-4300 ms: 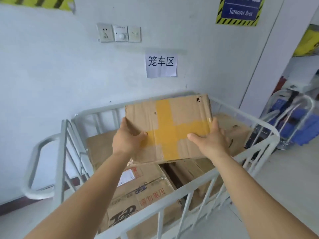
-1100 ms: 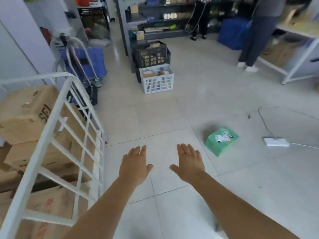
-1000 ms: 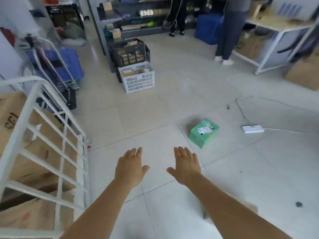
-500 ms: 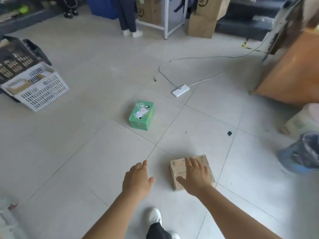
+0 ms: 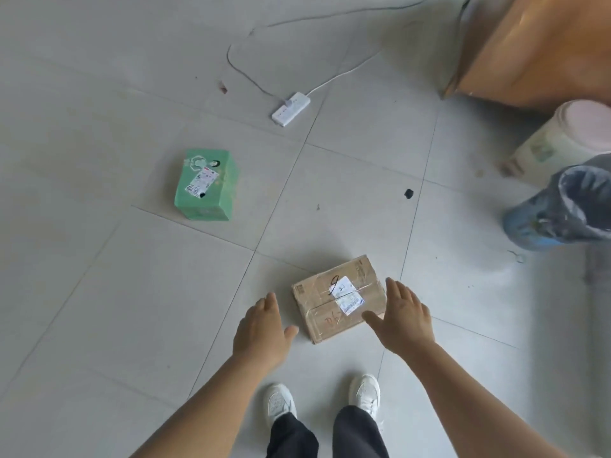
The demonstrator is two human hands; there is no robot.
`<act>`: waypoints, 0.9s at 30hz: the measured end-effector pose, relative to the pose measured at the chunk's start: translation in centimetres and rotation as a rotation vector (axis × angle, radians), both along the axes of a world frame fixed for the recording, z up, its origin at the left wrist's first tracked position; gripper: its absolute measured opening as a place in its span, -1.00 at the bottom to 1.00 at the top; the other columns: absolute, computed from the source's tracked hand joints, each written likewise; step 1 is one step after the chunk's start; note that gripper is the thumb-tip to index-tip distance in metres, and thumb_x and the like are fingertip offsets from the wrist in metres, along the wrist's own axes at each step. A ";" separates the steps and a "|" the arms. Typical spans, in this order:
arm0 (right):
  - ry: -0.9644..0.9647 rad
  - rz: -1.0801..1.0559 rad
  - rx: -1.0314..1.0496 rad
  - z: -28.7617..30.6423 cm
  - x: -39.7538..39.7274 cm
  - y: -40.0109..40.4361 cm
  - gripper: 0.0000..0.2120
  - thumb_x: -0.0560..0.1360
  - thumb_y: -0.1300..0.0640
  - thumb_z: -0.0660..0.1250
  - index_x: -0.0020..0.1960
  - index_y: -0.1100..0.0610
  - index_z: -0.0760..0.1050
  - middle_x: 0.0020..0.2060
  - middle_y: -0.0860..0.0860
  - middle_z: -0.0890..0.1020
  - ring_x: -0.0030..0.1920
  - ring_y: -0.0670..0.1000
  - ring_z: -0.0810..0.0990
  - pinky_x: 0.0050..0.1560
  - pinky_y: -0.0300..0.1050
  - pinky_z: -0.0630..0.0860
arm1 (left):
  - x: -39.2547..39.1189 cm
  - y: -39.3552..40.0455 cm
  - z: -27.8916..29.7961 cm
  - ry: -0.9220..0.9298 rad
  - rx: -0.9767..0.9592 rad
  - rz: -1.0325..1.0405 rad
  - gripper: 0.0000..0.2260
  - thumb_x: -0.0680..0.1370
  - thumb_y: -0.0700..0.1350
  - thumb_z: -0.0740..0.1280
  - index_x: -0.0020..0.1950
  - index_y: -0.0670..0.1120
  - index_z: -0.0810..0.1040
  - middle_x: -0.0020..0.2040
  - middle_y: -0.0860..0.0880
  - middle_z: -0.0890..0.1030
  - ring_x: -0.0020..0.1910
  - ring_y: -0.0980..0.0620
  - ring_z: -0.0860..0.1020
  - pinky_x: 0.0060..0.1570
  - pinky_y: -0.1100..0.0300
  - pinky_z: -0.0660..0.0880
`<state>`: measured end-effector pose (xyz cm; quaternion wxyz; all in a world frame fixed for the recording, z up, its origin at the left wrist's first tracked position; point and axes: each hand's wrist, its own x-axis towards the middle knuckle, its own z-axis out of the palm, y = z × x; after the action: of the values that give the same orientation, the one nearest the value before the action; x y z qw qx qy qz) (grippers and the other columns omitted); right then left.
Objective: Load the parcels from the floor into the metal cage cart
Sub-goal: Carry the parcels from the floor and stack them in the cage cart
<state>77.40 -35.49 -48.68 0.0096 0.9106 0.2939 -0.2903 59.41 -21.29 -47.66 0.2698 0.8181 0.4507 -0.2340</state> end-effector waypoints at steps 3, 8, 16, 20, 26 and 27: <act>0.030 -0.065 -0.019 -4.5 2.7 -0.2 -0.21 0.54 -0.20 0.24 0.58 0.11 -0.04 0.55 -0.02 0.15 0.54 0.04 0.11 0.47 0.00 0.12 | 2.4 0.5 -4.2 0.008 -0.040 0.039 -0.30 0.59 0.11 0.23 0.57 -0.16 -0.02 0.52 -0.10 0.19 0.47 -0.08 0.22 0.36 0.09 0.24; 0.107 -0.115 -0.074 -13.5 6.8 -0.6 -0.17 0.53 -0.18 0.29 0.59 0.11 -0.06 0.56 0.03 0.14 0.53 0.09 0.13 0.47 0.03 0.14 | 5.6 0.4 -12.7 0.051 -0.076 0.078 -0.28 0.58 0.10 0.25 0.57 -0.16 -0.04 0.53 -0.10 0.17 0.47 -0.08 0.22 0.35 0.08 0.26; 0.179 -0.071 -0.157 -27.2 11.6 -0.9 -0.13 0.50 -0.17 0.33 0.59 0.11 -0.08 0.54 0.03 0.16 0.50 0.13 0.20 0.42 0.04 0.21 | 8.5 -1.1 -27.4 0.153 -0.215 0.254 -0.28 0.56 0.11 0.29 0.54 -0.19 0.02 0.44 -0.14 0.31 0.39 -0.12 0.34 0.25 0.06 0.35; 0.206 -0.022 -0.157 -33.0 12.0 -0.8 -0.08 0.49 -0.16 0.35 0.59 0.11 -0.14 0.55 0.03 0.12 0.50 0.14 0.19 0.43 0.04 0.23 | 9.4 -1.1 -33.7 0.145 -0.257 0.360 -0.27 0.53 0.09 0.35 0.49 -0.25 0.08 0.36 -0.18 0.41 0.30 -0.15 0.44 0.17 0.07 0.41; 0.212 -0.100 -0.091 -39.0 12.5 -0.1 -0.01 0.43 -0.17 0.42 0.57 0.11 -0.15 0.48 0.09 0.21 0.35 0.22 0.37 0.27 0.09 0.37 | 10.0 -1.9 -38.8 0.094 -0.283 0.549 -0.10 0.51 -0.02 0.41 0.56 -0.20 -0.18 0.43 -0.11 0.37 0.36 -0.10 0.41 0.21 0.13 0.37; 0.209 -0.117 -0.074 -39.7 12.6 -0.1 0.01 0.41 -0.20 0.42 0.57 0.10 -0.16 0.47 0.09 0.22 0.32 0.23 0.41 0.23 0.10 0.41 | 10.0 -2.1 -39.1 0.078 -0.276 0.581 -0.10 0.51 -0.05 0.40 0.56 -0.19 -0.21 0.38 -0.07 0.44 0.32 -0.08 0.44 0.17 0.16 0.38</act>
<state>90.01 -35.57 -88.42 -0.0042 0.8901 0.2286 -0.3942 69.36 -23.38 -86.78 0.4162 0.6012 0.6395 -0.2373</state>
